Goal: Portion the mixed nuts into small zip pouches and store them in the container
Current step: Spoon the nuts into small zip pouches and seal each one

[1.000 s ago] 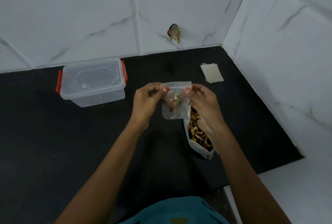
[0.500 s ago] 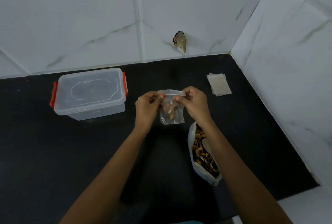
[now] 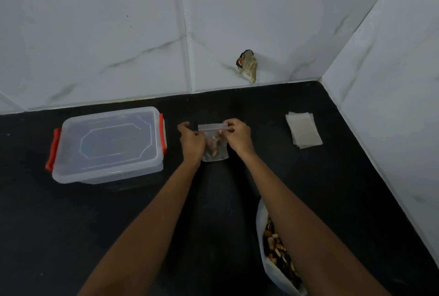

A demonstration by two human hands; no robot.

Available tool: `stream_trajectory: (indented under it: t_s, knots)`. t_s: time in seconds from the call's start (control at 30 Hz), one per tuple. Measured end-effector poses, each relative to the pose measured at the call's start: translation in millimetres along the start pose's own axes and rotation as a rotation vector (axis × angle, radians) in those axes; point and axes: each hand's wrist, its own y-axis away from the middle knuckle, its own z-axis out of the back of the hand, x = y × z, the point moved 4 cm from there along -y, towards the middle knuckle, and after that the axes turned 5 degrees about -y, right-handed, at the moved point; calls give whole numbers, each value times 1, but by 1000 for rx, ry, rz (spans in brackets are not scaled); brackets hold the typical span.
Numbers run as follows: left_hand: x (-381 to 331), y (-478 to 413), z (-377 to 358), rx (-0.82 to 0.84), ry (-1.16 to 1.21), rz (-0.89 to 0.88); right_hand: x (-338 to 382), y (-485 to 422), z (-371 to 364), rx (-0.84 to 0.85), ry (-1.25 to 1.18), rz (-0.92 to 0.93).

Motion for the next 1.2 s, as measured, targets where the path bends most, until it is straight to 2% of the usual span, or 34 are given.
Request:
stream_trajectory:
  t_s: [0.2,0.33,0.5,0.63,0.83,1.0,1.1,1.2]
  knots:
    - [2,-9,-2,7,-152,-63,-3,-14,-6,27,195,79]
    - [-2,-6,-5,-65,-230,-161,-2,-11,1,6,154,78]
    - [-8,3,-5,-133,-251,-176,-1,0,25,-36,132,89]
    - [-21,18,-18,-180,-332,-301,-5,10,52,-55,158,101]
    - [-39,44,-81,13,-256,-423,-15,14,114,-191,179,90]
    - [-46,48,-139,147,-241,-369,-31,4,165,-334,191,28]
    - [-50,45,-167,189,-268,-327,-45,-7,186,-400,203,-58]
    - [-54,38,-190,213,-306,-294,-55,-19,199,-434,247,-52]
